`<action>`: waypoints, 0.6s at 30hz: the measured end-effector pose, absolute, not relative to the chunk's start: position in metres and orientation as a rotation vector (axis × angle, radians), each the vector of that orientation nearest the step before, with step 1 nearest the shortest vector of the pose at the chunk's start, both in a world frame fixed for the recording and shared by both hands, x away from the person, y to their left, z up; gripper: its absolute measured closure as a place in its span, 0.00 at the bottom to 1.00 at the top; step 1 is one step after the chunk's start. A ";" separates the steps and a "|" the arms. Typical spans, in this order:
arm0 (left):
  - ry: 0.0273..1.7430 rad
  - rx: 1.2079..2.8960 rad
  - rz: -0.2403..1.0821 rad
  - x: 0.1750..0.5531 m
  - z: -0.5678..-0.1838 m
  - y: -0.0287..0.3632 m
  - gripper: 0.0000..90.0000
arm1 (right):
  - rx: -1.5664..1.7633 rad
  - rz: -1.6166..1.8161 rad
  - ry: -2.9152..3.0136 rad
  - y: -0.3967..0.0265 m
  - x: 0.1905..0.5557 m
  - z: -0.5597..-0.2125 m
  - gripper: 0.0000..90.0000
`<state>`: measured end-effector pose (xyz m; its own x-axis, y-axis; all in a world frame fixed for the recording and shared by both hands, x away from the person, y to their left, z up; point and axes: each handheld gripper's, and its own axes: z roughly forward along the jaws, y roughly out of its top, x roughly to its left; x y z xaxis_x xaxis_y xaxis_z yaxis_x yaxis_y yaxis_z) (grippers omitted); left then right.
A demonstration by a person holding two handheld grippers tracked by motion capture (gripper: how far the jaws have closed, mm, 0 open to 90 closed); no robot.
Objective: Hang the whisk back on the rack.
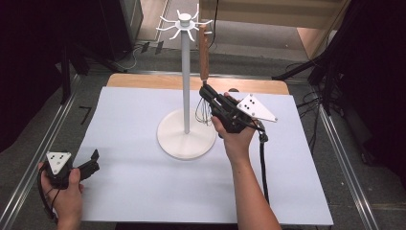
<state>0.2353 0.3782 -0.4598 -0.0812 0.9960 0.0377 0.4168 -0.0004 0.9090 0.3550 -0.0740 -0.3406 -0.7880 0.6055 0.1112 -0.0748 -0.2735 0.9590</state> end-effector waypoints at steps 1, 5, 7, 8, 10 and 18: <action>1.580 1.492 1.055 0.235 -0.460 0.378 0.07 | 0.654 2.105 1.549 -0.074 0.355 -0.341 0.93; 1.580 1.493 1.055 0.235 -0.460 0.378 0.07 | 0.653 2.102 1.544 -0.074 0.356 -0.342 0.93; 1.582 1.493 1.056 0.235 -0.460 0.378 0.07 | 0.653 2.099 1.548 -0.073 0.356 -0.343 0.93; 1.582 1.492 1.056 0.235 -0.460 0.378 0.07 | 0.653 2.099 1.549 -0.073 0.356 -0.343 0.93; 1.581 1.493 1.055 0.235 -0.460 0.378 0.07 | 0.653 2.100 1.547 -0.073 0.356 -0.343 0.93; 1.584 1.495 1.054 0.235 -0.460 0.378 0.07 | 0.651 2.101 1.547 -0.074 0.357 -0.344 0.93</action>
<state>0.2353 0.3784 -0.4596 -0.0821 0.9959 0.0382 0.4198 -0.0002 0.9076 0.3566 -0.0739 -0.3441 -0.7879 0.6063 0.1075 -0.0772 -0.2705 0.9596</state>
